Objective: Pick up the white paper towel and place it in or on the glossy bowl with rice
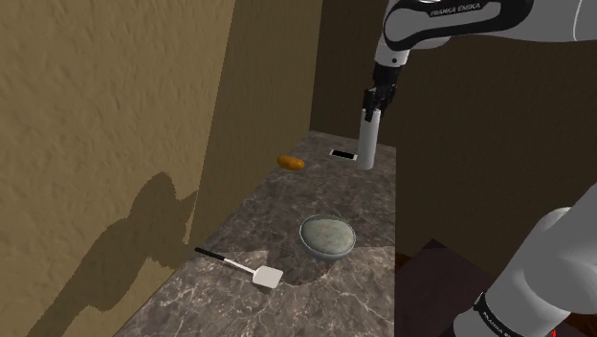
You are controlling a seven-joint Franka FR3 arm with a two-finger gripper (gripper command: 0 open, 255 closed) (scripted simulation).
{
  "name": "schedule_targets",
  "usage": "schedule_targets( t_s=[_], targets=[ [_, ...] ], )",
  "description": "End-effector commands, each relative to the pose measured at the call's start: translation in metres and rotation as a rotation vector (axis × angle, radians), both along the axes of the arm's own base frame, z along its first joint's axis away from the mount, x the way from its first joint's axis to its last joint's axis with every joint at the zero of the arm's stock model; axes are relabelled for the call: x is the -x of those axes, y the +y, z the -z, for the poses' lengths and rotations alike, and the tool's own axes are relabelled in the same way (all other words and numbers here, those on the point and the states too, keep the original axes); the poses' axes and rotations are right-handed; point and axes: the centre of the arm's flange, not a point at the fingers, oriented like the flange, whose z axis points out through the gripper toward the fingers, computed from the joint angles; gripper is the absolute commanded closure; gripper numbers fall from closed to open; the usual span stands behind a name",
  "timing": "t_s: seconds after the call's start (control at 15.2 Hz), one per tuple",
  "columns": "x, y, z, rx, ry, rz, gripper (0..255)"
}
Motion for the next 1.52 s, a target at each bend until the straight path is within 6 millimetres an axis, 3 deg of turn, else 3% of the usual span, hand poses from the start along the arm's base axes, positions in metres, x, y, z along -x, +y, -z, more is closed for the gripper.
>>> schedule_targets(
  t_s=[0.0,1.12,1.45],
  targets=[
    [0.011,0.023,-0.006,0.000,0.000,0.001,255],
    [0.092,0.226,-0.050,0.000,0.000,0.001,255],
    [0.092,0.226,-0.024,0.000,0.000,0.001,255]
  ],
)
